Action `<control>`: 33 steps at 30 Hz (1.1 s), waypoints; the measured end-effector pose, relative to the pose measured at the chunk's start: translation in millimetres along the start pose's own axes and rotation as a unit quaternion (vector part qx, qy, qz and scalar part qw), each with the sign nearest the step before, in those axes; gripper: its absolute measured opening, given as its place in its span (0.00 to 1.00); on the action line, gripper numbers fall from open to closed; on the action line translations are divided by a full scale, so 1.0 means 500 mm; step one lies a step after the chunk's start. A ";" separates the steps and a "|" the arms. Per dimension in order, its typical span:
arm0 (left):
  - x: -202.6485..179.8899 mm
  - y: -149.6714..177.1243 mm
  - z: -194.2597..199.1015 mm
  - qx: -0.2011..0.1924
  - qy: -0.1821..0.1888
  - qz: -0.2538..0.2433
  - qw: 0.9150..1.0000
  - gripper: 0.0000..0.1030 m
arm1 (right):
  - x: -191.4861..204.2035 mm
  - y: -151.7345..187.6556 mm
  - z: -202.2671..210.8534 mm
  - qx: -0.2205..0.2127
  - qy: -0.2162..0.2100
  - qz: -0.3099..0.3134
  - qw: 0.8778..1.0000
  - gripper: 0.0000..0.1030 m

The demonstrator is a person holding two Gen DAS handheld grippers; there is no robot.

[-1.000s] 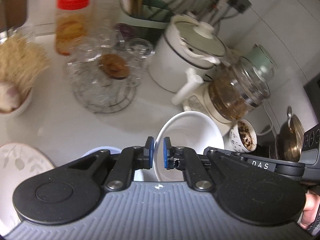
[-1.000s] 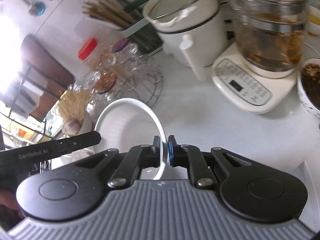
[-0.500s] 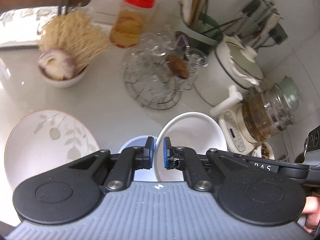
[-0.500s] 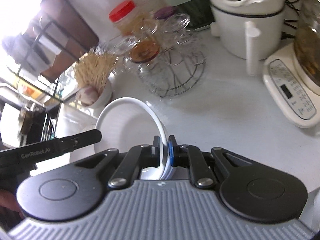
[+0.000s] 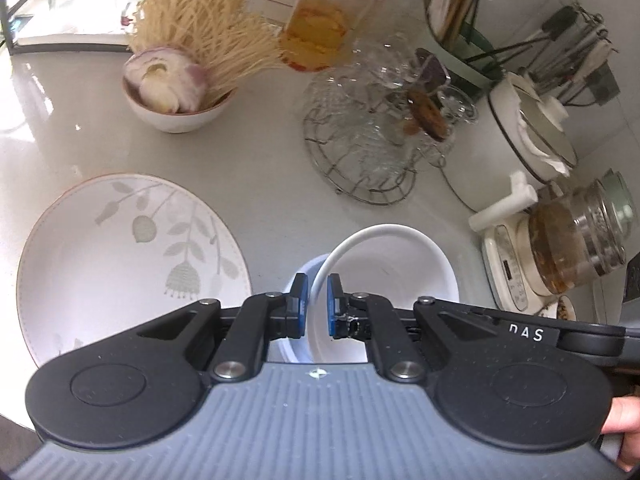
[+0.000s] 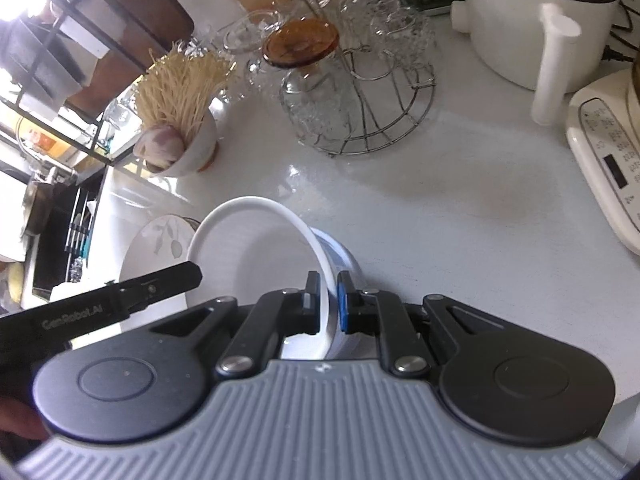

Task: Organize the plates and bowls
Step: 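Lower the white bowl into the blue bowls and open both grippers, then move both open grippers to the rim of the bowl stack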

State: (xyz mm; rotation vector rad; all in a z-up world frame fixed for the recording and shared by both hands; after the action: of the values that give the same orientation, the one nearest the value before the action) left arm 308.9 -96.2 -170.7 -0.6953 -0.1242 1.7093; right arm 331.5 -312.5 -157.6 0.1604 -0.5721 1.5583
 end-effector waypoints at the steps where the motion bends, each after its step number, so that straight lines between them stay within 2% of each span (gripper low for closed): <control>1: 0.003 -0.001 -0.002 0.001 -0.001 0.004 1.000 0.09 | 0.001 0.000 -0.003 0.002 -0.001 0.001 1.000 0.12; 14: 0.020 0.004 -0.015 0.012 -0.009 0.007 1.000 0.10 | 0.009 -0.007 -0.027 0.010 0.011 0.008 1.000 0.13; 15: 0.022 0.004 -0.016 0.014 -0.011 0.010 1.000 0.14 | 0.011 -0.007 -0.027 0.010 0.014 0.011 1.000 0.18; 17: 0.025 0.005 -0.014 0.015 -0.013 0.015 1.000 0.25 | 0.015 -0.006 -0.025 0.007 0.014 0.012 1.000 0.41; 18: 0.025 0.007 -0.013 0.015 -0.014 0.015 1.000 0.32 | 0.017 -0.005 -0.022 0.003 0.011 0.013 1.000 0.58; 19: 0.025 0.008 -0.011 0.015 -0.016 0.015 1.000 0.37 | 0.019 -0.006 -0.021 0.001 0.009 0.015 1.000 0.64; 25: 0.028 0.018 0.002 0.017 -0.024 0.020 0.999 0.42 | 0.021 -0.003 -0.024 0.010 0.010 0.009 1.000 0.63; 33: 0.025 0.033 0.004 0.027 -0.032 0.024 0.999 0.43 | 0.013 0.008 -0.025 0.017 0.021 0.006 1.000 0.63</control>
State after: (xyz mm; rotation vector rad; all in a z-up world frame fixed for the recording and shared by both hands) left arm 292.8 -88.4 -181.1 -0.6082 -0.1060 1.7761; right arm 330.1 -300.8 -166.5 0.1496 -0.5149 1.5790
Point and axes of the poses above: each gripper's, at about its wrist camera, not at the fingertips, and z roughly against the way its jaws point, x to its left, y to its underside, the point moved 2 cm from there along -z, roughly the way its jaws point, and after that the axes turned 7 degrees about -z, right-handed, at the moved point
